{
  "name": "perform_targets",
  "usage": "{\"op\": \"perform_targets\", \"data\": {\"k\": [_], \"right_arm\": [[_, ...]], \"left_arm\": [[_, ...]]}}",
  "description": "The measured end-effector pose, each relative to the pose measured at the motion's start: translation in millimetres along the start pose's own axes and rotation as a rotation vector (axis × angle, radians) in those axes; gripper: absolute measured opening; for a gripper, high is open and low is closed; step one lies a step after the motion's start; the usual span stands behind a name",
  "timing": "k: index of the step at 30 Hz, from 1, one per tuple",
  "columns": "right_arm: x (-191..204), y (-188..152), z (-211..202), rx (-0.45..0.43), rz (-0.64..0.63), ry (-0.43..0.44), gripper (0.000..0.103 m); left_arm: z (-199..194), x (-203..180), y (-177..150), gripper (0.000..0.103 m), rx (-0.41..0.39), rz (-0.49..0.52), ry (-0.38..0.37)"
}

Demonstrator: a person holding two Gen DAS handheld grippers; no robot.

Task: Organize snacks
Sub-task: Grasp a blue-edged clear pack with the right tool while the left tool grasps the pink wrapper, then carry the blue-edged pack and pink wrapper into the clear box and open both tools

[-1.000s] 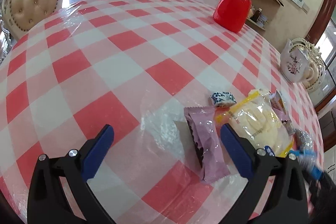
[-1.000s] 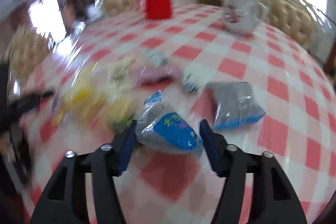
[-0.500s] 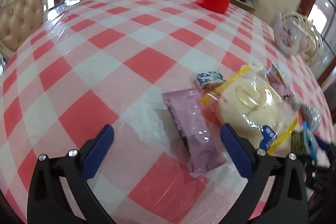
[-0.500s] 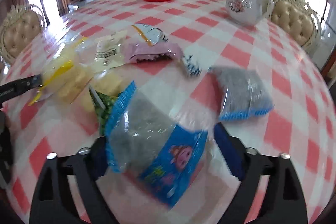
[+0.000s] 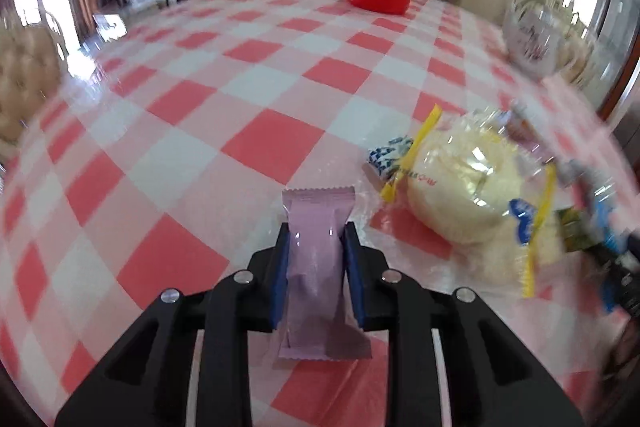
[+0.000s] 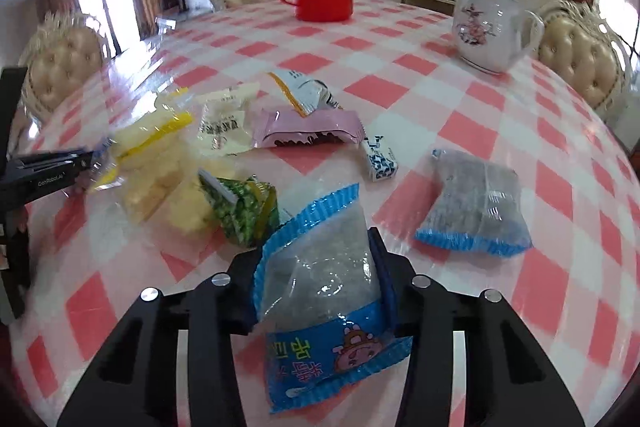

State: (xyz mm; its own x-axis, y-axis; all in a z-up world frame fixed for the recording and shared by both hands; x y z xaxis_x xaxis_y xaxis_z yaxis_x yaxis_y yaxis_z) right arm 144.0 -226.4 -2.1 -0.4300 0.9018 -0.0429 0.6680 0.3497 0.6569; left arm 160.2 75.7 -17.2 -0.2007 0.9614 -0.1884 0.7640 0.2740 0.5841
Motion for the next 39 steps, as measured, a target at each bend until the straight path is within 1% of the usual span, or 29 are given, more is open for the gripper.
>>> {"op": "perform_targets", "data": {"k": [1, 3, 4, 6, 7, 8, 11, 13, 16, 23, 25, 28, 32, 39], "right_arm": [[0, -2, -4, -0.009, 0.013, 0.004, 0.044], [-1, -1, -17, -0.054, 0.057, 0.017, 0.044], [-2, -1, -23, -0.078, 0.085, 0.026, 0.044], [0, -3, -34, -0.116, 0.143, 0.065, 0.044], [3, -4, -37, -0.124, 0.159, 0.078, 0.044], [9, -8, -41, -0.13, 0.183, 0.098, 0.044], [27, -16, -44, -0.123, 0.214, 0.119, 0.044], [39, -21, -47, -0.119, 0.222, 0.126, 0.044], [60, -26, -58, -0.138, 0.232, 0.152, 0.044], [86, -41, -69, -0.13, 0.28, 0.191, 0.044], [94, -45, -74, -0.137, 0.289, 0.211, 0.044], [104, -50, -83, -0.146, 0.288, 0.209, 0.044], [123, -56, -101, -0.178, 0.295, 0.233, 0.044], [159, -64, -113, -0.173, 0.259, 0.257, 0.044]], "left_arm": [[-6, 4, 2, 0.026, -0.015, -0.015, -0.01], [-19, 9, 8, 0.025, -0.068, -0.023, -0.007], [-23, 11, 9, 0.025, -0.081, -0.034, -0.016], [-33, 15, 12, 0.025, -0.102, -0.066, -0.056], [-39, 17, 13, 0.025, -0.116, -0.083, -0.08], [-41, 18, 13, 0.025, -0.124, -0.093, -0.088], [-46, 15, 7, 0.025, -0.128, -0.101, -0.101], [-49, 11, -3, 0.026, -0.125, -0.089, -0.093], [-61, 5, -20, 0.026, -0.136, -0.073, -0.095], [-99, 7, -61, 0.026, -0.178, -0.065, -0.09], [-106, 8, -75, 0.026, -0.17, -0.057, -0.094], [-118, 10, -94, 0.026, -0.161, -0.038, -0.096], [-138, 14, -108, 0.026, -0.167, -0.019, -0.095], [-170, 28, -129, 0.026, -0.181, 0.001, -0.075]]}}
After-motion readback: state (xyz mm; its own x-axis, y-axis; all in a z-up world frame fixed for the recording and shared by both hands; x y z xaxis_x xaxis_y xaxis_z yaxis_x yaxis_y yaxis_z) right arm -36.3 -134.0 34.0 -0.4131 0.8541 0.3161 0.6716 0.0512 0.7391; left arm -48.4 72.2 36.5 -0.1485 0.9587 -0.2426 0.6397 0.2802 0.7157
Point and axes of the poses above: each gripper's, at about its wrist camera, not at the fingertips, and z roughly the way its jaws point, x to its left, y to its top, the point moved 4 cm from there along z, roughly the way its jaws point, and after that the axes turned 8 degrees about -z, right-handed, at the moved point
